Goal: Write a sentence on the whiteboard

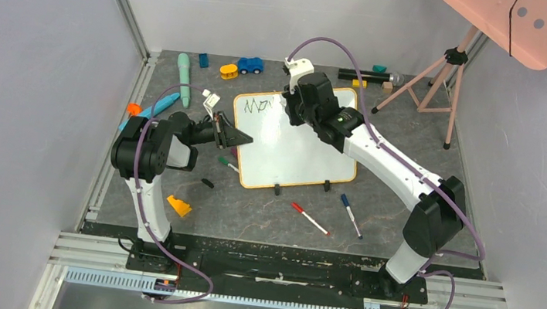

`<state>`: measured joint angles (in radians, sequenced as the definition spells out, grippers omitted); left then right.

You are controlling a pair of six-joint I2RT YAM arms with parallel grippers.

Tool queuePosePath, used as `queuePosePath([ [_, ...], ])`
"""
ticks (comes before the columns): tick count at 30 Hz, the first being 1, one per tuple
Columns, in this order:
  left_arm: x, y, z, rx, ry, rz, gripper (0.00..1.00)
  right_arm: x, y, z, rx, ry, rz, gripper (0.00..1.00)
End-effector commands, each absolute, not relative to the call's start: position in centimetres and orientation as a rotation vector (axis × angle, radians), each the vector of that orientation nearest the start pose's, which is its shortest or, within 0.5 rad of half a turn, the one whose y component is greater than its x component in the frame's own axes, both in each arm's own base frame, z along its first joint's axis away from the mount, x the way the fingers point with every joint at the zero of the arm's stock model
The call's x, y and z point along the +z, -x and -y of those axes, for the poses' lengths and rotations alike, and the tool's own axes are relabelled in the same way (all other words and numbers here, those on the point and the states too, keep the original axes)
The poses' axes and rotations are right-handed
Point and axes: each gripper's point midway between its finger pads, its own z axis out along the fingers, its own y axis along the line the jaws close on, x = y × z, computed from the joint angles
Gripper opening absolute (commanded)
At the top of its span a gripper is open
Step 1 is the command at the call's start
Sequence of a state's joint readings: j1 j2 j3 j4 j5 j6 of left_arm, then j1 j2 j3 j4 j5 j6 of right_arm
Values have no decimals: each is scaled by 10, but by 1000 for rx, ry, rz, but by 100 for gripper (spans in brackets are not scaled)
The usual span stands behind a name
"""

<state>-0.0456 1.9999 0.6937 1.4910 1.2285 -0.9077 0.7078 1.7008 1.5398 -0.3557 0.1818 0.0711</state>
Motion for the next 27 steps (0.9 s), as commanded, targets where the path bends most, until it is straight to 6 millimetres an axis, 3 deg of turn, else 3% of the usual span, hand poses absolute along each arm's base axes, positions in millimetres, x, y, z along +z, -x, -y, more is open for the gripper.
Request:
queuePosePath([
  [1, 134, -355, 192, -1442, -600, -1557, 2, 237, -413, -283, 194, 489, -2027, 0],
  [27, 133, -355, 192, -1442, -599, -1558, 2, 243, -421, -304, 277, 534, -2004, 0],
])
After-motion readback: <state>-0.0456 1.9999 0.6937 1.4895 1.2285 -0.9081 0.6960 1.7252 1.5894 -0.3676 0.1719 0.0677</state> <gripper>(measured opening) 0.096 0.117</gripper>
